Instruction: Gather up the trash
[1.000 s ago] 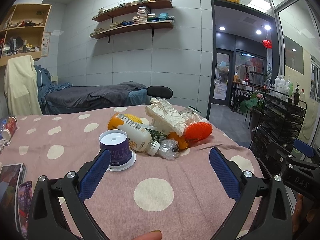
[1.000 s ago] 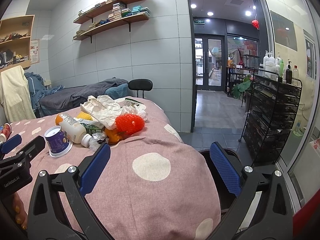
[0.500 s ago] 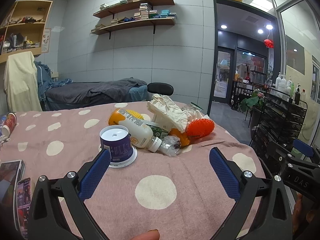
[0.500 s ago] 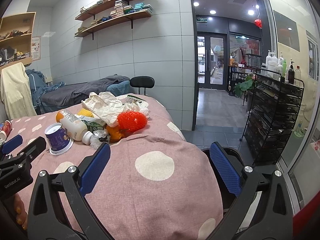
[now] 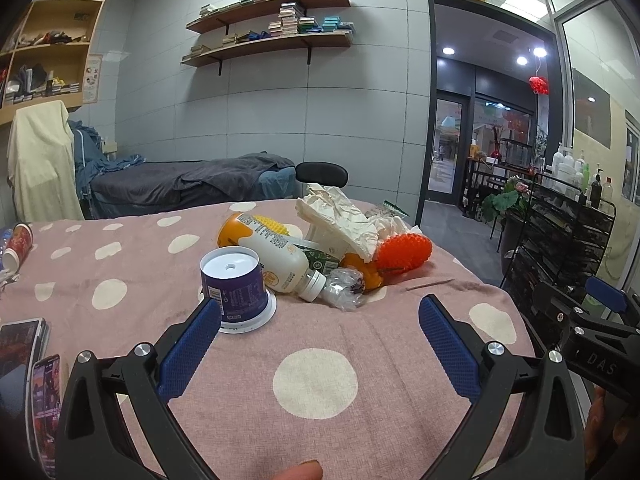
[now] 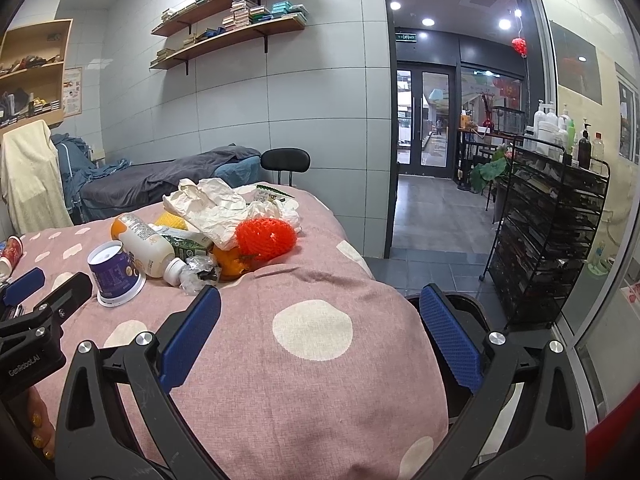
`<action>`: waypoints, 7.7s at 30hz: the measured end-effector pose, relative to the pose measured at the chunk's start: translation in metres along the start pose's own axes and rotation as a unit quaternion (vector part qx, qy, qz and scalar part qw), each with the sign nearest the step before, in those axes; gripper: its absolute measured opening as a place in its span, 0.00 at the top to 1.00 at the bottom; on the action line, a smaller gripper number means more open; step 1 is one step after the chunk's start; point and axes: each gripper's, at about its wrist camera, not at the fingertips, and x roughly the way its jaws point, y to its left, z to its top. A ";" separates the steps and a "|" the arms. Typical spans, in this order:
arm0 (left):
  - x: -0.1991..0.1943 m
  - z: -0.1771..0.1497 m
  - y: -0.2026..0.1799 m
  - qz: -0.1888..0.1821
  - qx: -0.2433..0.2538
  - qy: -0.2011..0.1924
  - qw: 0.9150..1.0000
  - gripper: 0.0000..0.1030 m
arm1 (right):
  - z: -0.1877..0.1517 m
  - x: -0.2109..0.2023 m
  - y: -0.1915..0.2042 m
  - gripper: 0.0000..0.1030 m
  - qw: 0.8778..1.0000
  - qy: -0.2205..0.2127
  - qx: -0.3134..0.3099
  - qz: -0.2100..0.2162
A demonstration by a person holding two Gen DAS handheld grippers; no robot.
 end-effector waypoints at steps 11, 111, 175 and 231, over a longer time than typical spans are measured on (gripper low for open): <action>0.018 -0.006 0.010 -0.007 -0.002 0.056 0.998 0.06 | -0.001 0.023 0.004 0.04 0.999 0.043 -0.016 0.026; 0.049 0.025 0.114 0.034 -0.093 0.105 0.990 0.31 | 0.083 0.131 0.178 0.37 0.927 0.102 -0.211 0.292; 0.107 0.058 -0.198 -0.291 0.113 0.111 0.943 0.31 | -0.125 0.234 -0.250 0.27 0.914 0.354 0.154 -0.125; 0.137 0.025 -0.249 -0.288 0.156 0.177 0.928 0.06 | -0.068 0.119 -0.255 0.18 0.941 0.215 0.195 -0.175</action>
